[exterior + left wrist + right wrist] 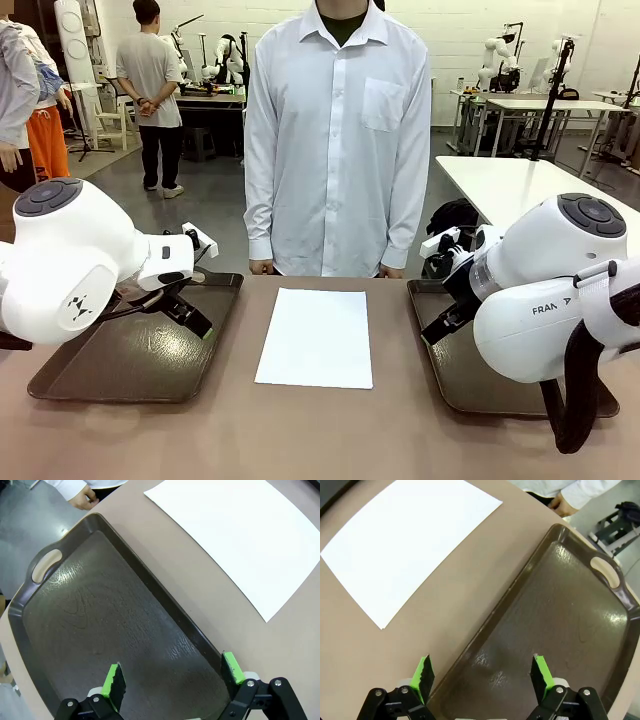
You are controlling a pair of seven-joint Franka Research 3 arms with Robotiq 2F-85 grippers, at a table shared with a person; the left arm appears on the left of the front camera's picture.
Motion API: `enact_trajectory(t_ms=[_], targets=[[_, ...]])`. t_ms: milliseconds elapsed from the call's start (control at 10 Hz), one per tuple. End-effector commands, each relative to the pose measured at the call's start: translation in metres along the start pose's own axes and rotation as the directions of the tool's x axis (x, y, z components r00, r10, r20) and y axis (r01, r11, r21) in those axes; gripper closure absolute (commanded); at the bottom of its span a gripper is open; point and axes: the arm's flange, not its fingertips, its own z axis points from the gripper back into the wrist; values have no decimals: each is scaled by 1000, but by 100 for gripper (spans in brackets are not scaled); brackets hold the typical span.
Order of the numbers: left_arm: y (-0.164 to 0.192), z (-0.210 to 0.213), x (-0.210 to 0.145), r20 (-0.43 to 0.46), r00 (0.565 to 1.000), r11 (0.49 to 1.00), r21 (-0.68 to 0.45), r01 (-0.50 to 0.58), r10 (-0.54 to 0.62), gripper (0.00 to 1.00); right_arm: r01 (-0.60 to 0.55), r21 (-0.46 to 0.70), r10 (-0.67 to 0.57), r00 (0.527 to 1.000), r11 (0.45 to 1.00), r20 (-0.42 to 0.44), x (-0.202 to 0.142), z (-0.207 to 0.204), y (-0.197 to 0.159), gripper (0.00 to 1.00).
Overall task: Sort the A4 documents.
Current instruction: Receive the A4 Paper.
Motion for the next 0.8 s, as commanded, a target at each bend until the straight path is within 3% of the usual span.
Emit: enact_trajectory(t_ms=[0, 300, 400, 700], targets=[[0, 0, 0, 0, 1000, 1000, 0, -1, 1, 0, 1, 0, -1, 1000, 1000, 0, 0, 0, 0, 0], [0, 0, 0, 0, 1000, 1000, 0, -1, 1, 0, 0, 0, 0, 1000, 1000, 0, 0, 0, 0, 0], [0, 0, 0, 0, 1000, 1000, 0, 0, 0, 0, -28, -58, 27, 1000, 998, -11, -1, 8, -5, 0], [14, 48, -5, 103, 995, 998, -58, 8, -2, 0, -25, -69, 26, 1000, 997, 14, -13, 46, -22, 0]])
